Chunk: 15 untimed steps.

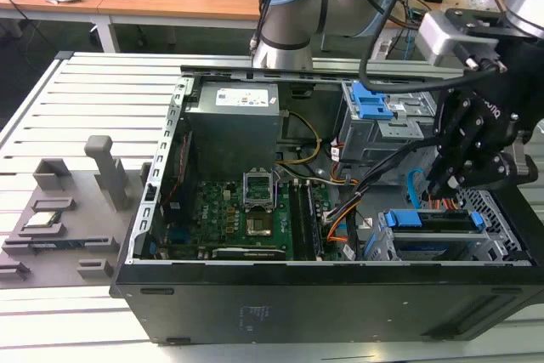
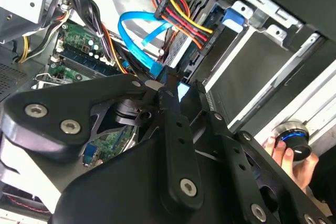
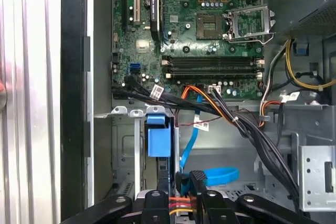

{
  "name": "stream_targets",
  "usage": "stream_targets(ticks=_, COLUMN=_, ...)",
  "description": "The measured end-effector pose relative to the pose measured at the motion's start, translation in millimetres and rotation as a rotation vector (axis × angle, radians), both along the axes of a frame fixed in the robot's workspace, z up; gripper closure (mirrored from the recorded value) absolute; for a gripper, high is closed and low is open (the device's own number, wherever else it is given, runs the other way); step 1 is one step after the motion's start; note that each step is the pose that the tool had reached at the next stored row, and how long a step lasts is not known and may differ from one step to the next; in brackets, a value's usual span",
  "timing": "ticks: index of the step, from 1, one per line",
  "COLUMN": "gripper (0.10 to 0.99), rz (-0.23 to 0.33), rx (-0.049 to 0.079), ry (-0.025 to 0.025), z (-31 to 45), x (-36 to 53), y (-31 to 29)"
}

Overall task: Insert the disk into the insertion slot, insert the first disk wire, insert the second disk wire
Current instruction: 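Insert the second disk wire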

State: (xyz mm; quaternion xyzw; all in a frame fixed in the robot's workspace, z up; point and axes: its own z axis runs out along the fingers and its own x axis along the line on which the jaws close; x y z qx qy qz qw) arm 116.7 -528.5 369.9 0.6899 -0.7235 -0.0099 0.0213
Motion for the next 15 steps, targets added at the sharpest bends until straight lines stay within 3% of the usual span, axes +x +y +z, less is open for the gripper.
stream_targets(ticks=7, gripper=0.784, rz=0.0, rx=-0.002, ry=-0.0001, z=-0.8, x=-0.4, y=0.0)
stream_targets(ticks=11, gripper=0.925, rz=0.0, rx=-0.002, ry=0.0, z=-0.7, x=-0.4, y=0.0)
stream_targets(ticks=15, gripper=0.925, rz=0.0, rx=-0.003, ry=-0.0001, z=-0.7, x=-0.4, y=-0.9)
